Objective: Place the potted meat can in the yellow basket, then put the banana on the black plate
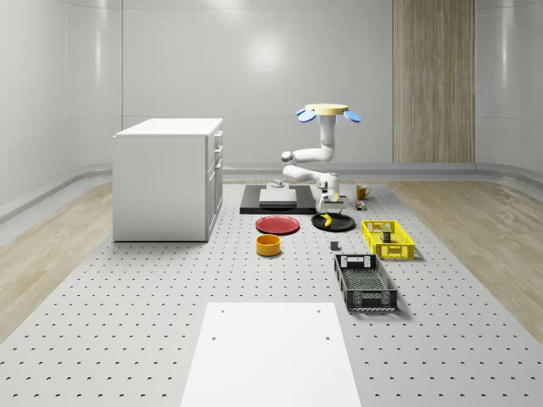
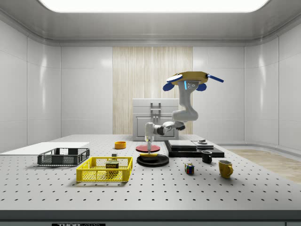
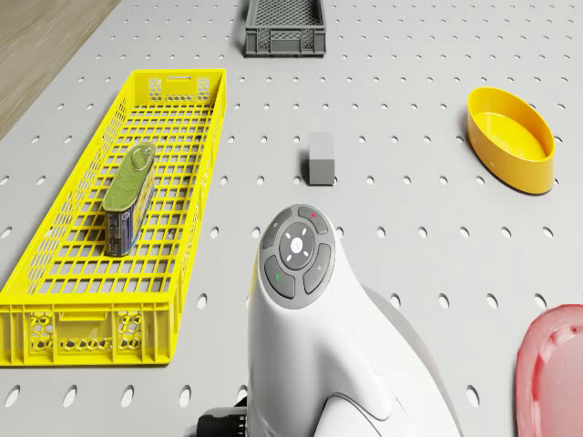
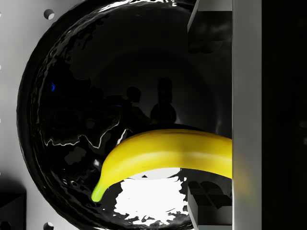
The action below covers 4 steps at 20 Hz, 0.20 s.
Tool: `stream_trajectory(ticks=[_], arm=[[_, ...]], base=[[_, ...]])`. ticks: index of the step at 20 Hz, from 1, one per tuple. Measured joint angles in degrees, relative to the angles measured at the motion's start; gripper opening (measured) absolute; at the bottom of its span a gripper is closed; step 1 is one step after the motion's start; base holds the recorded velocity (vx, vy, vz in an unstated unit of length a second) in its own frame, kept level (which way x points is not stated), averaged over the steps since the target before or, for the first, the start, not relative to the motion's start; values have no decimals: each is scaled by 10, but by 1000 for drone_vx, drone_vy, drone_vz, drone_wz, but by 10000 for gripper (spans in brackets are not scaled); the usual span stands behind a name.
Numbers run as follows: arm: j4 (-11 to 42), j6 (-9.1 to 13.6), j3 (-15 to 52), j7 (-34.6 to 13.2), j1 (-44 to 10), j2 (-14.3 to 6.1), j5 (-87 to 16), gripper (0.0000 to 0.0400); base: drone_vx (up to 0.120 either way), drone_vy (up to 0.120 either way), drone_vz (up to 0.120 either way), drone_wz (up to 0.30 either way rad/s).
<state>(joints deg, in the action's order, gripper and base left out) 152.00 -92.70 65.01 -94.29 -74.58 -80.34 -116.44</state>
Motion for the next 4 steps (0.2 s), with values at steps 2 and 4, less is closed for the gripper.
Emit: stream_trajectory(ticks=[2,4], arm=[[5,5,10,-1,1,-2,10,397],[7,7,16,-2,2,-3,15,398]], base=[[0,0,0,0],[0,0,0,0]])
